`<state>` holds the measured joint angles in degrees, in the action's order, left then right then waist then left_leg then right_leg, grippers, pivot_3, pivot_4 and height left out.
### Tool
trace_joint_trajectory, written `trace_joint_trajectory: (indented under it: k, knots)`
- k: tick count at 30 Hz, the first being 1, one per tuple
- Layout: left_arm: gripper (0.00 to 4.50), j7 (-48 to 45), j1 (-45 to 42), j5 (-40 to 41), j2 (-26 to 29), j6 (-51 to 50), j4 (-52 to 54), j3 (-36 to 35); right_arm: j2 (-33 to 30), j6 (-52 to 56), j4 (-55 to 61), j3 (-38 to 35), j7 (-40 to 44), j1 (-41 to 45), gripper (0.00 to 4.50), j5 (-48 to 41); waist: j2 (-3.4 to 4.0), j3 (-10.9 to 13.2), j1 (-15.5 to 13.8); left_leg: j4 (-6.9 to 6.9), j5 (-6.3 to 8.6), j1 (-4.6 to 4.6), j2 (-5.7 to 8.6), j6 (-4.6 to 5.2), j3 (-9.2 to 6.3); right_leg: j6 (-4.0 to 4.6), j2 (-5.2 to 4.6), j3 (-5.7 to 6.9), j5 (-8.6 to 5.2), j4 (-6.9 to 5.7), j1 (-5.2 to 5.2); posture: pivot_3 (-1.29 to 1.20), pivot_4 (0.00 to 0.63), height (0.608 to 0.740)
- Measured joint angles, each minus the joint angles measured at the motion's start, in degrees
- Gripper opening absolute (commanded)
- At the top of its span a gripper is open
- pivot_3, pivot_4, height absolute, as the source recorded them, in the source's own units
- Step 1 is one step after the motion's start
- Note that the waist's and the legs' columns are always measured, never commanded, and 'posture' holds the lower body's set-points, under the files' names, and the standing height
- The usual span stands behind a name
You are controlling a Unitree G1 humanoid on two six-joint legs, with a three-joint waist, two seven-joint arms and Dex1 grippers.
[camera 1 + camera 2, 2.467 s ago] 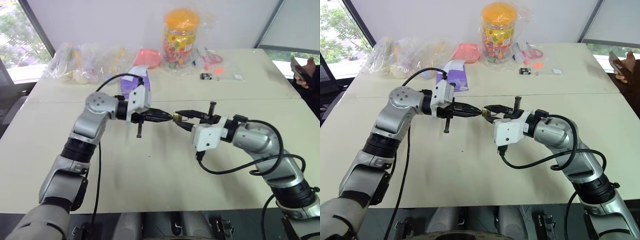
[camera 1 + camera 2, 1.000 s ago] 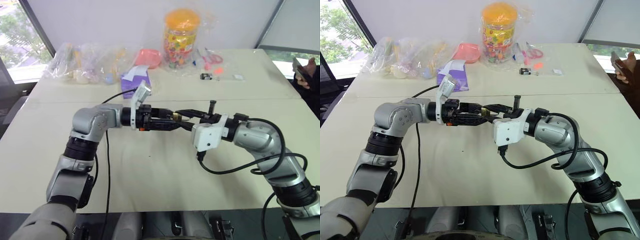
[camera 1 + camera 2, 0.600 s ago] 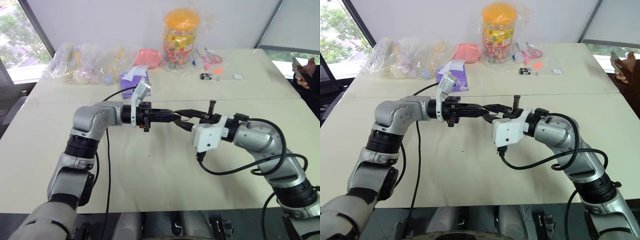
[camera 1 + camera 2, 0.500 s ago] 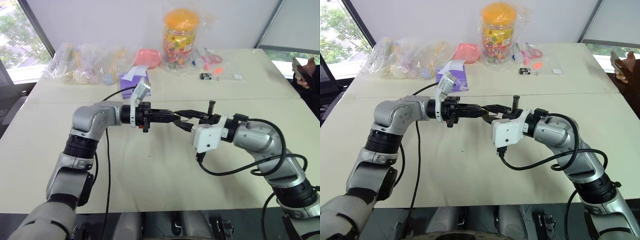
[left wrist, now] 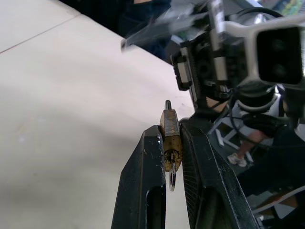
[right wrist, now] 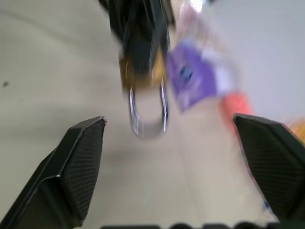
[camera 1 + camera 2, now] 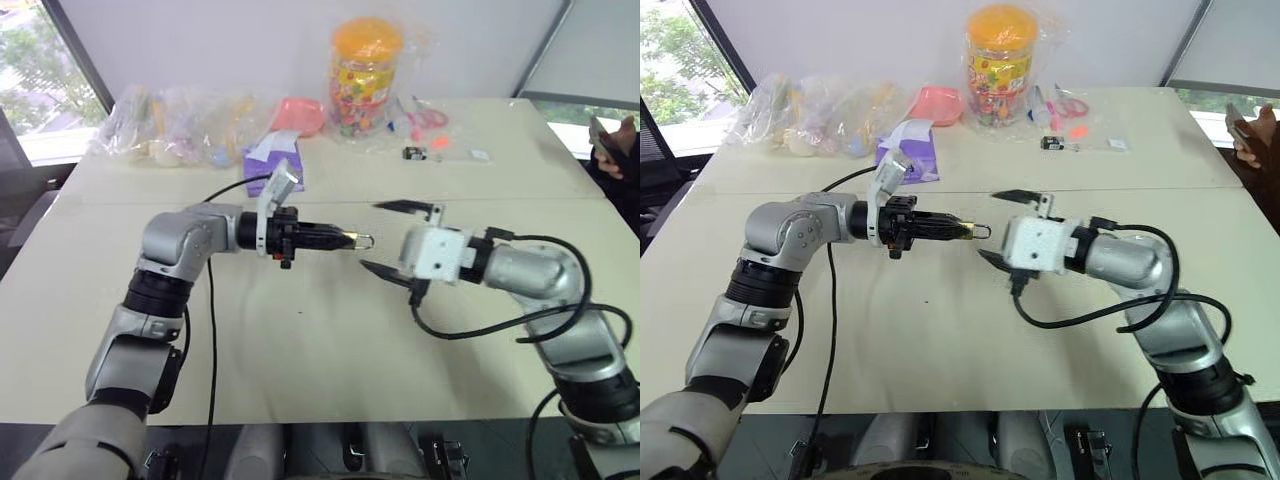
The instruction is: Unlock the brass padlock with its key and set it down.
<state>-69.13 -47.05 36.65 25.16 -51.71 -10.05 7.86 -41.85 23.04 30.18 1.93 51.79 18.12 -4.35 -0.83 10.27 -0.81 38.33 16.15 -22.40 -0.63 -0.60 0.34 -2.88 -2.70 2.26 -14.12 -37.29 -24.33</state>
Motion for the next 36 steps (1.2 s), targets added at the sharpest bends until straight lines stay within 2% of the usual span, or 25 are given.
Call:
trace_joint_trajectory:
  k: [2,5,12,17,24,30,36]
  knots:
    - [0.00,-0.46,-0.20,-0.40,0.50,0.78,-1.17,-0.07,1.04,11.40,2.40,-4.31,0.40,-1.28,4.45,-8.97,0.00,0.00,0.14,0.00,0.00,0.01,-0.01,0.00,0.00,0.00,-0.01,-0.01,0.00,-0.01,0.00,0.00,0.150,0.737]
    - [0.00,-0.85,-1.00,-1.08,0.45,1.72,-1.82,-0.08,4.95,24.80,4.15,-10.68,-2.59,0.91,3.64,-20.20,0.01,0.01,0.48,0.00,0.00,0.05,-0.07,0.00,0.00,0.04,0.05,-0.01,0.03,-0.04,0.00,0.00,0.150,0.737]
    - [0.00,-2.32,-1.49,-2.25,0.54,3.77,-2.57,0.20,9.27,42.23,5.69,-17.95,-11.42,7.04,0.06,-37.02,0.01,0.00,0.38,-0.04,0.00,0.04,-0.08,0.01,-0.02,0.05,0.06,-0.01,0.03,-0.02,-0.01,0.00,0.150,0.737]
    - [0.00,-3.35,-1.52,-2.38,0.51,3.80,-2.61,0.47,11.32,47.47,5.70,-19.10,-17.19,9.80,0.06,-43.83,0.01,0.00,0.28,-0.04,0.01,0.03,-0.07,0.01,-0.02,0.05,0.05,0.00,0.03,-0.01,0.00,0.00,0.150,0.737]
    - [0.00,-3.73,-1.65,-2.38,0.51,3.78,-2.60,0.47,11.39,48.25,5.72,-15.90,-21.37,9.19,0.06,-46.45,0.01,0.00,0.26,-0.04,0.01,0.02,-0.05,0.01,-0.02,0.04,0.05,0.00,0.03,0.00,-0.01,0.00,0.150,0.737]
    - [0.00,-4.09,-1.67,-2.21,0.51,3.32,-2.33,0.43,10.90,46.34,5.61,-12.87,-22.47,8.83,0.06,-46.36,0.01,0.00,0.38,-0.04,0.01,0.02,-0.05,0.01,-0.03,0.04,0.06,0.00,0.02,0.00,-0.02,0.00,0.150,0.737]
    - [0.00,-4.85,-1.70,-1.67,0.80,1.91,-0.91,0.35,9.55,41.81,2.21,-8.88,-23.14,8.68,0.06,-42.17,0.01,0.00,0.50,-0.05,0.01,0.01,-0.06,0.01,-0.02,0.04,0.07,0.00,0.02,0.02,-0.02,0.00,0.150,0.737]
